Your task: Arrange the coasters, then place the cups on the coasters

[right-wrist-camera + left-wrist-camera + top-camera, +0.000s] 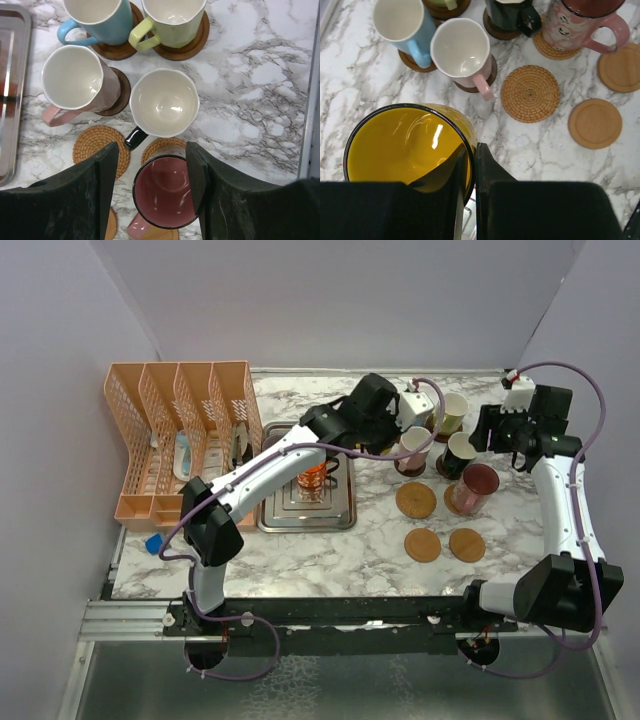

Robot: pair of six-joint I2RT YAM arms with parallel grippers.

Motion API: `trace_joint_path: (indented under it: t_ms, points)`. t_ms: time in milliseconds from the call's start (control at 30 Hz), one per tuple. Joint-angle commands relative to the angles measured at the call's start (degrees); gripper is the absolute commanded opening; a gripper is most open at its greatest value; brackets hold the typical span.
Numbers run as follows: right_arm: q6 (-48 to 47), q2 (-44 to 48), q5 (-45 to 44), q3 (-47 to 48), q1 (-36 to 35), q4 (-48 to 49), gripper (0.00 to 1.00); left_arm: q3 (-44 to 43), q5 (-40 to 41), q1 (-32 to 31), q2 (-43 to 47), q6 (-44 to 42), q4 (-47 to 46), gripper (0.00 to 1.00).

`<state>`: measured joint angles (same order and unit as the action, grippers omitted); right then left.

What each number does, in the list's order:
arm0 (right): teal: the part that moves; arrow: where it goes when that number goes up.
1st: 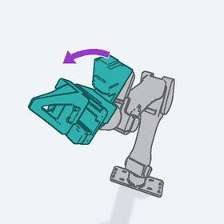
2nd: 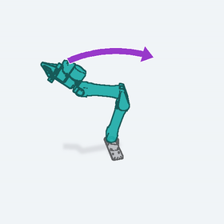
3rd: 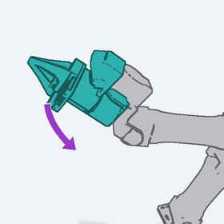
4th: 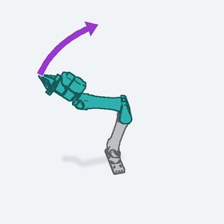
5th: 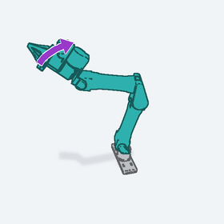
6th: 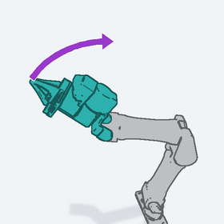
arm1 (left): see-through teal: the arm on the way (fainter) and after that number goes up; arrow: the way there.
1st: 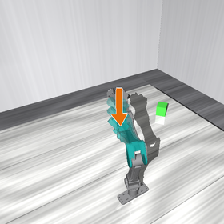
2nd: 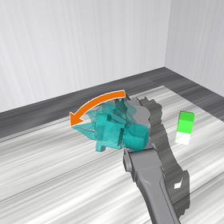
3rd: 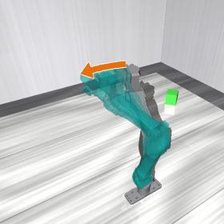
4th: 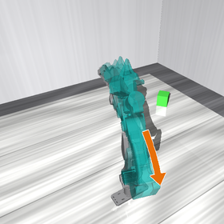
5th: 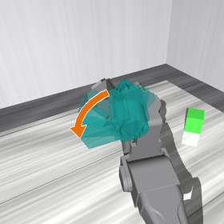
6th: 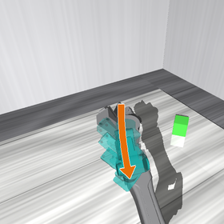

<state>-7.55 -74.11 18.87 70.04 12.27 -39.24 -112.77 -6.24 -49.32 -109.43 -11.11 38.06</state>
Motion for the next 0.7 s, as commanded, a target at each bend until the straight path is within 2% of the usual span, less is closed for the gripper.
trace_joint_path:
  t_ms: [0, 100, 300, 467, 667]
  points:
    - [1.54, 1.81, -5.88, -1.78, -0.08, 2.79, 0.57, 2.23, -0.93, -5.02, 3.5, 5.97, -3.79, 0.0]
    - [1.69, 1.68, -8.62, -2.06, 0.92, 2.43, 0.58, 2.81, -1.32, -8.24, 3.12, 9.88, -4.5, 0.0]
    - [1.42, 3.56, -7.36, -3.68, 2.02, 2.33, 0.59, 3.38, 1.12, -15.33, 0.15, 14.75, -5.96, 0.0]
    - [1.42, 3.3, -6.89, -4.22, 2.73, 2.1, 0.59, 2.56, 5.1, -20.83, -3.68, 15.38, -6.98, 0.0]
    - [1.37, 3.74, -5.4, -5.33, 3.01, 2.26, 0.59, -1.88, 6.62, -23.52, -9.34, 16.08, -7.25, 0.0]
